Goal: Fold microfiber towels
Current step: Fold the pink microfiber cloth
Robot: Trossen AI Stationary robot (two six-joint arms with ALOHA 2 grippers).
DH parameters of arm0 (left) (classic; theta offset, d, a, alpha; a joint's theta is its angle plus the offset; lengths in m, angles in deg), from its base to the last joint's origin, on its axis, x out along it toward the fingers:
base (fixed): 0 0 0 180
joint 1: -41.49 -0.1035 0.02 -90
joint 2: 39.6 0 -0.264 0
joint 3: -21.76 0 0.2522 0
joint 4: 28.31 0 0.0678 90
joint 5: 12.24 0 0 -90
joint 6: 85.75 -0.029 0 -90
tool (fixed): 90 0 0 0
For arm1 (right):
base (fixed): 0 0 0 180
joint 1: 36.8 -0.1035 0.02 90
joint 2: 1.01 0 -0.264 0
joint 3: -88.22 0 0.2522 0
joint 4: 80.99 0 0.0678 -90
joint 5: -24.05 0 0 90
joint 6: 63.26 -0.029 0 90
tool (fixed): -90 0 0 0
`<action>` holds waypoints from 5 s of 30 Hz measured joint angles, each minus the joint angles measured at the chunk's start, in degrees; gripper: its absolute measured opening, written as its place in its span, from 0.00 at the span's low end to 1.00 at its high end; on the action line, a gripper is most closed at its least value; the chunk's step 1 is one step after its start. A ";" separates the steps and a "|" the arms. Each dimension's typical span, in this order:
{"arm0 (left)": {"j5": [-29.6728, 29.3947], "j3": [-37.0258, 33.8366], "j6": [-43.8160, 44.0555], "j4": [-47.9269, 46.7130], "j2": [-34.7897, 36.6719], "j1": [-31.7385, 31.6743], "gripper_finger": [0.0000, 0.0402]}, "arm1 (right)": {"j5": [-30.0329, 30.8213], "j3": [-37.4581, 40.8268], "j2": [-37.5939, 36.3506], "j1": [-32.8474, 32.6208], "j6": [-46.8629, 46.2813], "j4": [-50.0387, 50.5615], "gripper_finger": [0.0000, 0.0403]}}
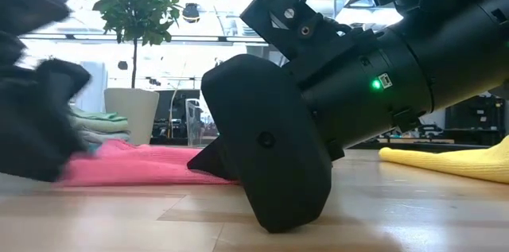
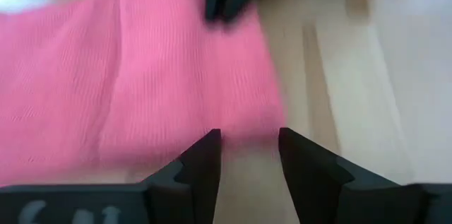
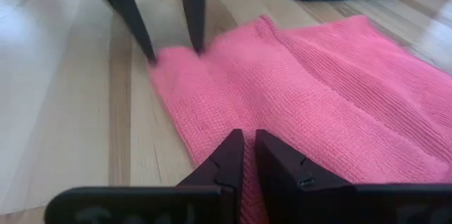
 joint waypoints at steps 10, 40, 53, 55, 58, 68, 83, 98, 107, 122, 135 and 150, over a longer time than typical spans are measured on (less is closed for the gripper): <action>5.67 0.51 -0.11 -8.83 9.48 -0.68 0.33 | 0.04 0.01 0.00 0.00 -0.03 -0.02 0.16; -8.02 0.34 4.26 1.03 -3.61 -0.77 0.00 | -0.01 0.05 -0.04 0.44 -0.04 0.22 0.16; -8.78 3.17 -9.86 0.80 2.19 0.65 0.00 | 0.01 0.05 -0.04 0.44 -0.05 0.22 0.16; -6.38 3.07 -10.14 0.48 2.53 0.24 0.02 | 0.02 0.05 -0.04 0.44 -0.05 0.22 0.16; 0.30 3.07 -11.62 0.62 2.55 -0.37 0.08 | 0.02 0.05 -0.04 0.44 -0.05 0.18 0.16; -3.01 2.68 -12.63 0.40 2.03 -1.89 0.38 | 0.04 0.05 -0.04 0.44 -0.07 0.15 0.16; -3.75 1.85 -1.82 1.50 -4.31 -1.67 0.12 | 0.04 0.05 -0.04 0.72 -0.07 0.20 0.16; 1.90 1.46 -7.95 -4.97 4.41 -0.59 0.10 | -0.39 0.05 -0.04 0.85 -0.07 0.11 0.16; 1.04 1.50 -11.07 -1.23 7.56 -0.13 0.24 | -0.42 0.05 -0.04 1.09 -0.08 0.13 0.16; 5.11 1.77 -20.65 6.57 -2.48 -3.44 0.24 | -1.16 0.09 -0.11 1.42 -0.62 0.30 0.16; 5.76 2.06 -11.76 2.30 -4.23 -3.51 0.23 | -1.33 0.09 -0.11 1.44 -0.60 0.37 0.16; 7.50 2.07 -9.00 1.64 -4.01 -4.57 0.00 | -0.31 0.27 -12.33 -2.15 8.47 14.06 0.16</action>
